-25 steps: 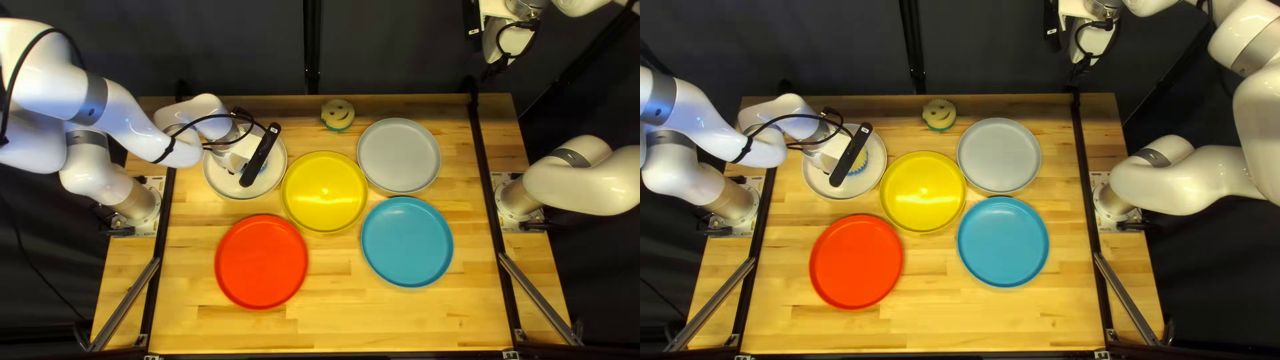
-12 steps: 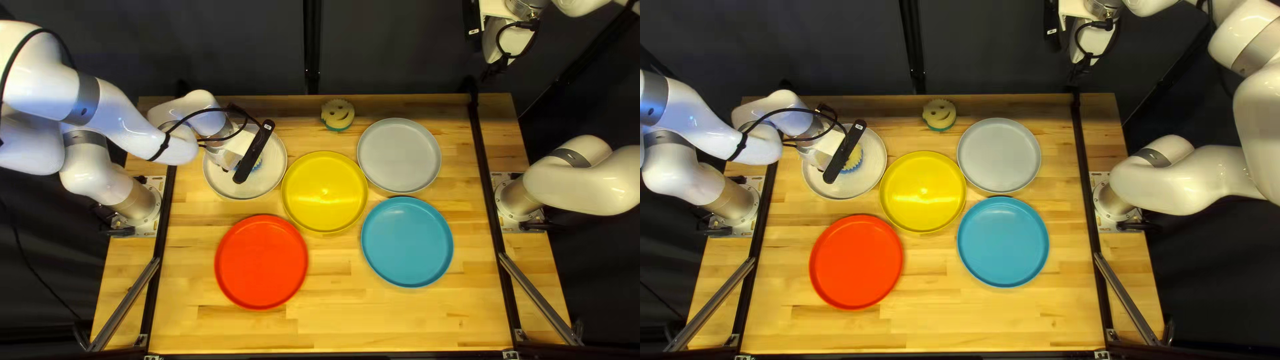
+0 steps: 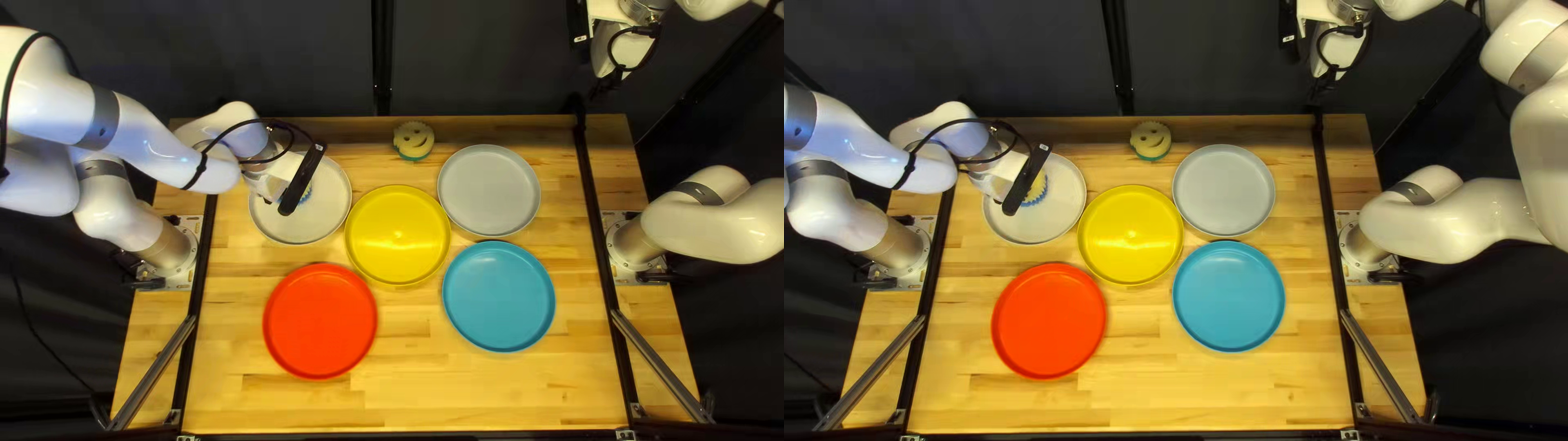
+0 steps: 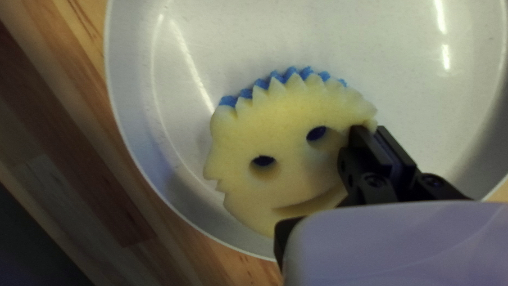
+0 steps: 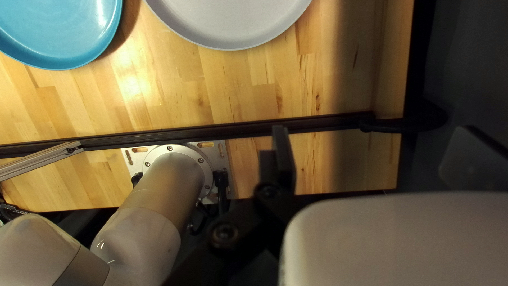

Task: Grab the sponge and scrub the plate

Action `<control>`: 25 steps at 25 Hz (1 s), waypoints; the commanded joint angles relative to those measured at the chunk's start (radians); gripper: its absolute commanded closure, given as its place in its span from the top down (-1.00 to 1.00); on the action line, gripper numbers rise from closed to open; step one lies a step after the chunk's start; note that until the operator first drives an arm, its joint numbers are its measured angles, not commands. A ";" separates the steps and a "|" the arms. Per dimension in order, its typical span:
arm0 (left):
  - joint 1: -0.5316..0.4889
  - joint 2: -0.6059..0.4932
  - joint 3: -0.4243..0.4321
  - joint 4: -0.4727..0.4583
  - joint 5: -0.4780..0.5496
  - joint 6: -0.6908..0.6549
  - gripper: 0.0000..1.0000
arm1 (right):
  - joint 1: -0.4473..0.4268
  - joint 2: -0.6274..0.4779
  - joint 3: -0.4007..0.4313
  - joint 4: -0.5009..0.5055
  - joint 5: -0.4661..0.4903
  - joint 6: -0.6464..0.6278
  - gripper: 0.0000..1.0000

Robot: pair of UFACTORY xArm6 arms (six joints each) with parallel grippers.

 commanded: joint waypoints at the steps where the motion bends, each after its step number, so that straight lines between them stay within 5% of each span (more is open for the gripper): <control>1: -0.006 0.016 -0.019 -0.004 0.000 0.006 -1.00 | 0.000 0.000 0.000 0.000 0.000 0.000 1.00; 17: 0.047 -0.130 0.139 0.008 0.026 0.032 -1.00 | 0.000 0.000 0.000 0.000 0.000 0.000 1.00; 25: -0.010 -0.048 0.056 0.001 0.009 -0.008 -1.00 | 0.000 0.000 0.000 0.000 0.000 0.000 1.00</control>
